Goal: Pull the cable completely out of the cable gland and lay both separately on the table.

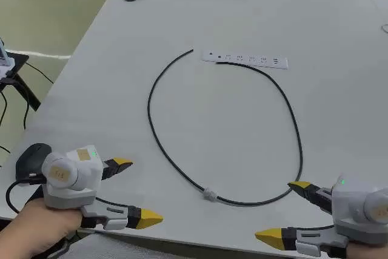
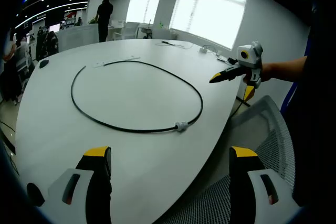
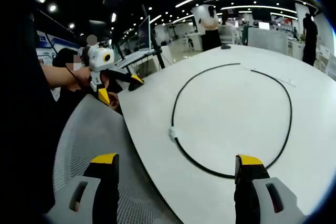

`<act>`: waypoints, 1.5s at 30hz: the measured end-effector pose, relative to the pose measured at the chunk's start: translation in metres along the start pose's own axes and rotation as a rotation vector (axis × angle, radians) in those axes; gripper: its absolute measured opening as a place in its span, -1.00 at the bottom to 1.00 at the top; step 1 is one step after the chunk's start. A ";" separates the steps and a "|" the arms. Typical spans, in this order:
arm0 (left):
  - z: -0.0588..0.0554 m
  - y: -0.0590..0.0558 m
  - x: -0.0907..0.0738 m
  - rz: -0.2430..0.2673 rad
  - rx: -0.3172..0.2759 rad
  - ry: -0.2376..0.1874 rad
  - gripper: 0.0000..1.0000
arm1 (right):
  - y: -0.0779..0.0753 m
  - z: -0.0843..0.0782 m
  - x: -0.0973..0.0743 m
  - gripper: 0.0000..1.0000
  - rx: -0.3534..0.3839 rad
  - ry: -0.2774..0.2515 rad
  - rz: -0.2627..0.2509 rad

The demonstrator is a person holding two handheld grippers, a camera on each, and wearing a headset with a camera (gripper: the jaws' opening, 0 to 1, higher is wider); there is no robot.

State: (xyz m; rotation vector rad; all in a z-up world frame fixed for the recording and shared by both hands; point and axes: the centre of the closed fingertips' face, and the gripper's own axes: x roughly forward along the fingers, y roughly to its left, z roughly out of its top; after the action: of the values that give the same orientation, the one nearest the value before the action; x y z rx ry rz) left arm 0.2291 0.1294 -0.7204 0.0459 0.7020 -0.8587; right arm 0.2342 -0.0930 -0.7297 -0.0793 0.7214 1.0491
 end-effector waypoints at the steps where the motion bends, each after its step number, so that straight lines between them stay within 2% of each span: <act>1: 0.000 0.000 0.000 0.000 0.001 0.000 0.78 | 0.000 0.000 0.000 0.82 0.000 0.000 -0.001; 12: 0.002 0.004 -0.003 0.012 0.004 -0.001 0.83 | 0.000 0.004 0.003 0.82 -0.003 0.001 -0.004; 24: 0.004 0.005 0.002 -0.003 0.003 0.004 0.93 | -0.003 0.015 0.012 0.83 -0.019 0.011 0.002; 38: -0.002 0.008 0.003 -0.009 -0.008 0.018 0.97 | -0.007 0.022 0.032 0.78 -0.053 0.057 0.003; 45: -0.001 0.011 0.002 0.001 -0.002 0.011 0.97 | -0.005 0.025 0.047 0.70 -0.075 0.094 0.007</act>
State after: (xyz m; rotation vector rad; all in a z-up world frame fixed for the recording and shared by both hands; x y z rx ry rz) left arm 0.2375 0.1362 -0.7244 0.0487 0.7132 -0.8575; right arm 0.2647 -0.0499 -0.7386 -0.1916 0.7681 1.0850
